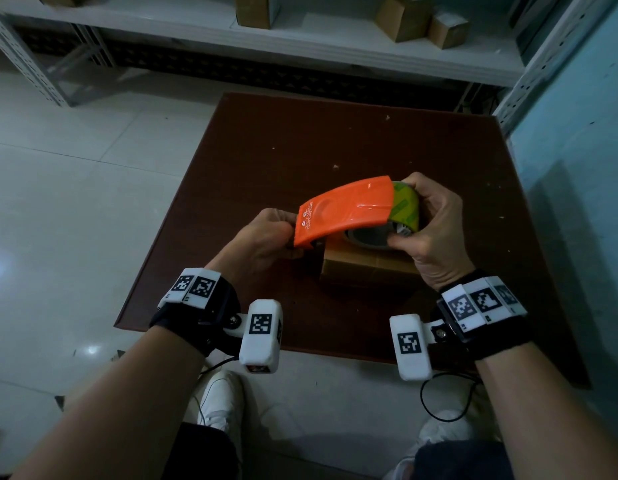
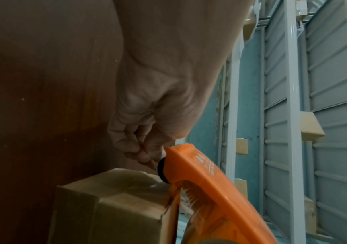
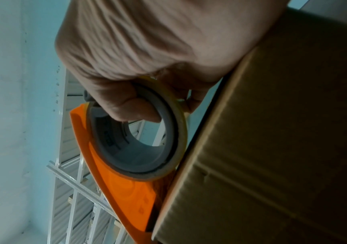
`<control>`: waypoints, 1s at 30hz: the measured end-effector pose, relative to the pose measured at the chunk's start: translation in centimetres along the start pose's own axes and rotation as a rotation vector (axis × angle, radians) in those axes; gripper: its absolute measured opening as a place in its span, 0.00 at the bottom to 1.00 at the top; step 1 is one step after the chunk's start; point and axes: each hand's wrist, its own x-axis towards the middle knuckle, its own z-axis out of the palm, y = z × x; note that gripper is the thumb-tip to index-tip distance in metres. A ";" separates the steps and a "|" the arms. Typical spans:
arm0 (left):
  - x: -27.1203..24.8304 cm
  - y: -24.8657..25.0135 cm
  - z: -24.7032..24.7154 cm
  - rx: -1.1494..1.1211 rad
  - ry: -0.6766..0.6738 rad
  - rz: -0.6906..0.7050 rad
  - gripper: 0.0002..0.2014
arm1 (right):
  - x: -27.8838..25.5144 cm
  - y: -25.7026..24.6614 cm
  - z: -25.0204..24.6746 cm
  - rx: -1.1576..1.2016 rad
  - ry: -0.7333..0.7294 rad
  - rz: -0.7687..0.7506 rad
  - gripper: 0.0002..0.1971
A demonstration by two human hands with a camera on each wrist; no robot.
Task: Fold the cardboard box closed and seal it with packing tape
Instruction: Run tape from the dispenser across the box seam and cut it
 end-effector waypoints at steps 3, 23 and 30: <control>-0.1 -0.1 -0.6 0.056 0.073 0.016 0.13 | 0.0 -0.4 -0.3 0.035 0.034 0.009 0.15; 0.3 -0.3 -0.3 0.237 0.061 0.027 0.09 | 0.0 -0.7 -0.4 0.131 0.076 0.065 0.12; 0.0 -0.5 1.2 0.324 0.142 0.083 0.08 | -0.1 -0.8 -0.3 0.148 0.079 0.085 0.13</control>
